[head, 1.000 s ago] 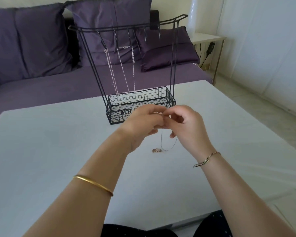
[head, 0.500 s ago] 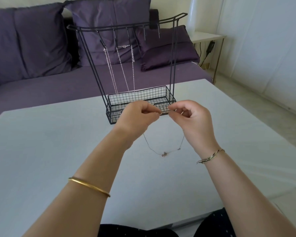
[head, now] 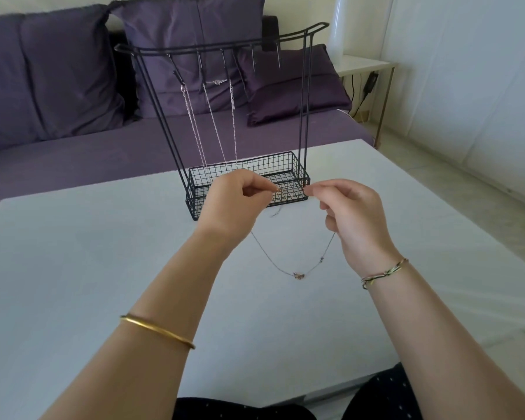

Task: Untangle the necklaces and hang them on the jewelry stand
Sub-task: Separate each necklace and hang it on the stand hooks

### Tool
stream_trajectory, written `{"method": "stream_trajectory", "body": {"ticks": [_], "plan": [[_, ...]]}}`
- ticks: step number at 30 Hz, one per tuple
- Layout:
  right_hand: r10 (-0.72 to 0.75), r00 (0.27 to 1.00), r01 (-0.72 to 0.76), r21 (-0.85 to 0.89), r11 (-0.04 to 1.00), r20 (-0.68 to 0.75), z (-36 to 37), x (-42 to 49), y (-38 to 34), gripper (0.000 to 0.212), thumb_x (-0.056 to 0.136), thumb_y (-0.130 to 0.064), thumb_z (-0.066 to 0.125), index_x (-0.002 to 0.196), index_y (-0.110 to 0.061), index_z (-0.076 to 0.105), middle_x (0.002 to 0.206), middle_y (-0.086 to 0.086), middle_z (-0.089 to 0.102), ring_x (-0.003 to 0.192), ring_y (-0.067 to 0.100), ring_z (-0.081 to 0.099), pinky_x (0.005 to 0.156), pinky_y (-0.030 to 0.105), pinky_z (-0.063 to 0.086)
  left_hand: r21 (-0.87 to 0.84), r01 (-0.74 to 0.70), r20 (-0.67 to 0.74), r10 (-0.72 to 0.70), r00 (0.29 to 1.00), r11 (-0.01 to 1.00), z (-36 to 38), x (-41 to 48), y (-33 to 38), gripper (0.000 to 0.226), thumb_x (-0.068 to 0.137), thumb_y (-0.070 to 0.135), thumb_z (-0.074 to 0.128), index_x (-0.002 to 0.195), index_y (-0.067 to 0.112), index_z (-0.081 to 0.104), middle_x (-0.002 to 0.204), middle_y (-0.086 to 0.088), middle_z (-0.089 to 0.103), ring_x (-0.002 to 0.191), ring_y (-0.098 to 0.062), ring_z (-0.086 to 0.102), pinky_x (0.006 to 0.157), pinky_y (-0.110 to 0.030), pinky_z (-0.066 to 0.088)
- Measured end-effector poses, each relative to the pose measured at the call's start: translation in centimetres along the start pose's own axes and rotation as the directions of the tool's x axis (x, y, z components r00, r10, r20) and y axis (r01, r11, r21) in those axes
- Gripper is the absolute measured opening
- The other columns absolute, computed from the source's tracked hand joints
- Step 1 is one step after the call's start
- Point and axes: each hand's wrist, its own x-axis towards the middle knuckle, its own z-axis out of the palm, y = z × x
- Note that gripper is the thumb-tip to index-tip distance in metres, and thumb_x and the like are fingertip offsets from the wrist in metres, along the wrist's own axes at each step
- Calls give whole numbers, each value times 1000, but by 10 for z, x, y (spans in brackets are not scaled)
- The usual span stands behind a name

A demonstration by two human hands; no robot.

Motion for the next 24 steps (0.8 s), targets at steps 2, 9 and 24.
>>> {"method": "stream_trajectory", "body": {"ticks": [2, 9, 24], "plan": [[22, 1000, -22, 1, 1000, 5, 0, 0, -1, 13, 79, -8, 63, 71, -11, 73, 52, -10, 45, 46, 6, 34, 44, 19, 25, 4, -2, -25, 2, 1000, 1000, 0, 0, 1, 12, 88, 10, 60, 86, 17, 70, 61, 10, 52, 46, 1, 41, 43, -10, 34], [26, 999, -26, -3, 1000, 38, -2, -2, -6, 10, 80, -8, 63, 72, -9, 69, 40, -18, 44, 44, 4, 36, 43, 16, 24, 23, -23, -59, 25, 998, 999, -1, 0, 5, 11, 87, 10, 62, 83, 18, 68, 68, 7, 56, 56, -3, 45, 46, -9, 36], [-265, 953, 300, -357, 885, 145, -5, 5, -12, 11, 83, -17, 67, 71, -17, 69, 51, -17, 55, 50, 1, 48, 54, 18, 40, 224, -149, -140, 183, 973, 963, -5, 1, 13, 8, 87, 12, 62, 82, 11, 69, 64, 11, 54, 55, -3, 46, 46, -7, 34]]}}
